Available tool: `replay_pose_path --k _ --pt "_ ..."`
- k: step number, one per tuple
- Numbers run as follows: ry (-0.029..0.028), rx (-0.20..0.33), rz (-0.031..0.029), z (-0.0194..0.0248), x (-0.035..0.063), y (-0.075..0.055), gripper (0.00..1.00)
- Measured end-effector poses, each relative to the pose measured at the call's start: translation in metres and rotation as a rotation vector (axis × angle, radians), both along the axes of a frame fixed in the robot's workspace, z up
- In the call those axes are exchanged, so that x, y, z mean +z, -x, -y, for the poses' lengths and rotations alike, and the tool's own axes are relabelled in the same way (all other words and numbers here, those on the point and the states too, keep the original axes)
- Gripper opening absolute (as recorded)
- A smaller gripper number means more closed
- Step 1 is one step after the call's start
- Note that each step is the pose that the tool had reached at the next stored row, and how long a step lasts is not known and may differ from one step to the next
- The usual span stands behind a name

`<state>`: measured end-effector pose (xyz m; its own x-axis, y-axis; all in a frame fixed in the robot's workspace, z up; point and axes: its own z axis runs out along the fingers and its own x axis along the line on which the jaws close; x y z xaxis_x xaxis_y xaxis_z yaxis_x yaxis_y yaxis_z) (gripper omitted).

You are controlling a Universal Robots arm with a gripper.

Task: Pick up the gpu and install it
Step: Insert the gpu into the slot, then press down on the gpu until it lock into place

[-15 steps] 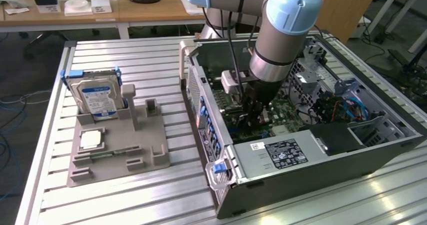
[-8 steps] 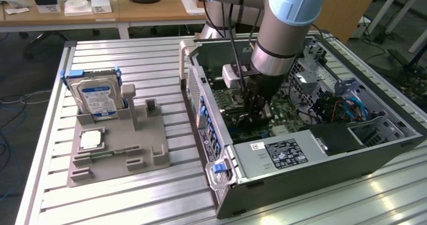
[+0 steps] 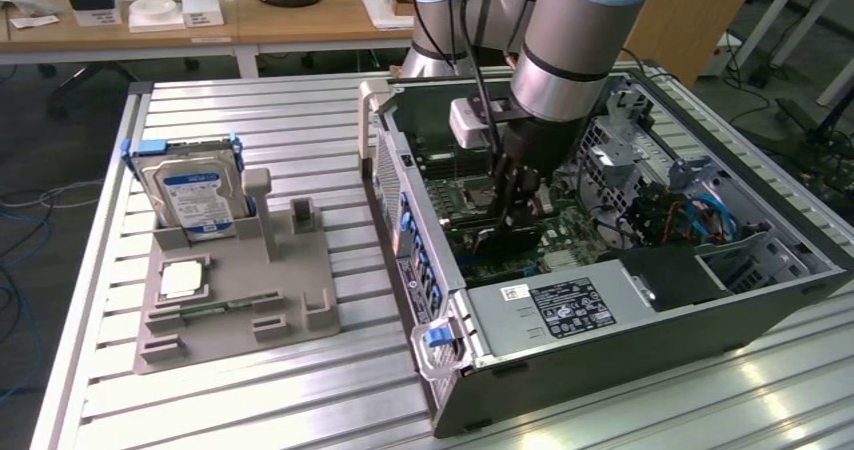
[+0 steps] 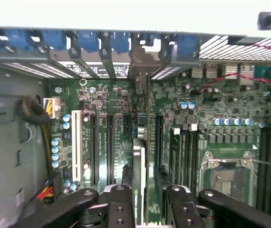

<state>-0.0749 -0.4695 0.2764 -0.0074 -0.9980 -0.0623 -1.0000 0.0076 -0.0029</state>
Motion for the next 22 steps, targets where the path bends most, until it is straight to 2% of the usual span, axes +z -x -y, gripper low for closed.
replay_pose_path --k 3,5,6,7,9,22 --pt "-0.0002 0.0 0.0001 0.0 0.0 0.0 0.32" --pt "0.0 0.0 0.0 0.0 0.0001 0.0 0.2" --pt "0.0 0.0 0.0 0.0 0.0001 0.0 0.2" --pt "0.0 0.0 0.0 0.0 0.0001 0.0 0.14" --pt "-0.0001 0.0 0.0 0.0 0.0001 0.0 0.11" --pt "0.0 0.0 0.0001 0.0 0.0001 0.0001 0.11"
